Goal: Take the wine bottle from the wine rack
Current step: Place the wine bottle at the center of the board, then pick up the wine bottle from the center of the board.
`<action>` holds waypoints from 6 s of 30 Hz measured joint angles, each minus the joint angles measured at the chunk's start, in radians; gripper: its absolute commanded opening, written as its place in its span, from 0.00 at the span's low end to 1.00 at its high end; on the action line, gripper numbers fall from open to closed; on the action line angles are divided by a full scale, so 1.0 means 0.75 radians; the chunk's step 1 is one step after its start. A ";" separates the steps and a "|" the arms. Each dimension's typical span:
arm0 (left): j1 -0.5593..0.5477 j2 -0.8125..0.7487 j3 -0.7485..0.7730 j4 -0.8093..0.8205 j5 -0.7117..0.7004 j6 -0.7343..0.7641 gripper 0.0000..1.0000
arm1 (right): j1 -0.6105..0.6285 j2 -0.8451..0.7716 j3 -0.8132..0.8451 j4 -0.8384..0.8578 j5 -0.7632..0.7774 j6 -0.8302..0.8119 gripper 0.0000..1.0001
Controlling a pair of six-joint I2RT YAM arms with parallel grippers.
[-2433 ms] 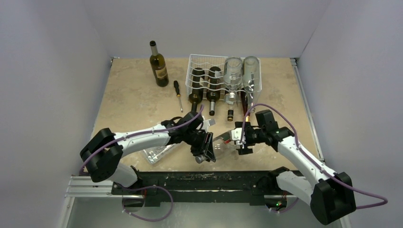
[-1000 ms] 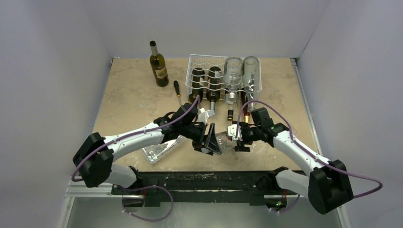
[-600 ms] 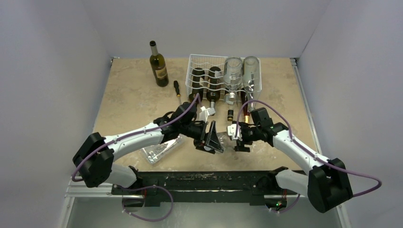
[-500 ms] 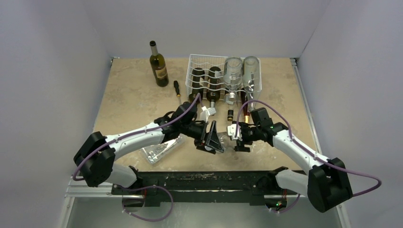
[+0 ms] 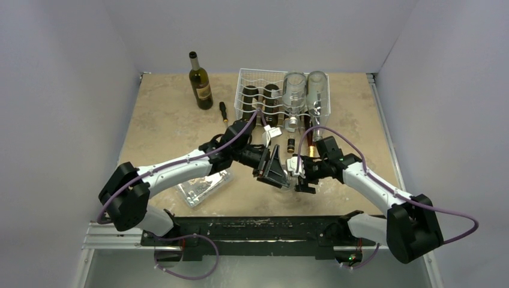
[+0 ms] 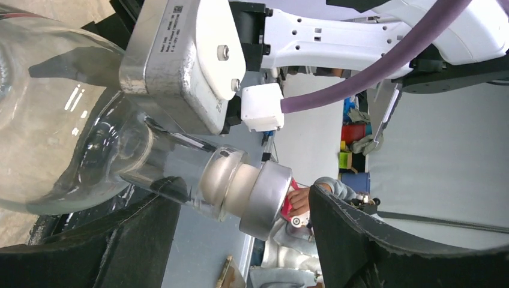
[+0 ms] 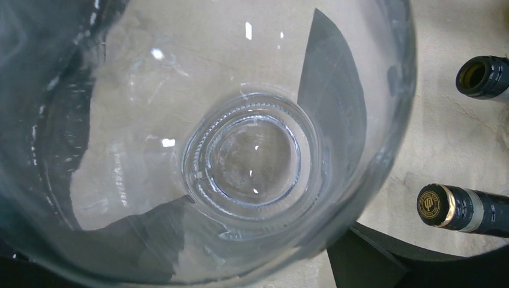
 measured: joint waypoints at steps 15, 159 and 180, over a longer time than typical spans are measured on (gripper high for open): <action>0.014 0.027 0.005 0.043 0.067 -0.004 0.77 | -0.002 0.022 0.008 0.006 -0.040 0.034 0.86; -0.205 0.195 -0.545 1.605 -0.937 1.276 0.55 | -0.417 -0.416 0.100 0.051 0.358 0.663 0.99; -0.210 0.201 -0.533 1.552 -0.905 1.268 0.00 | -0.417 -0.410 0.100 0.052 0.358 0.661 0.99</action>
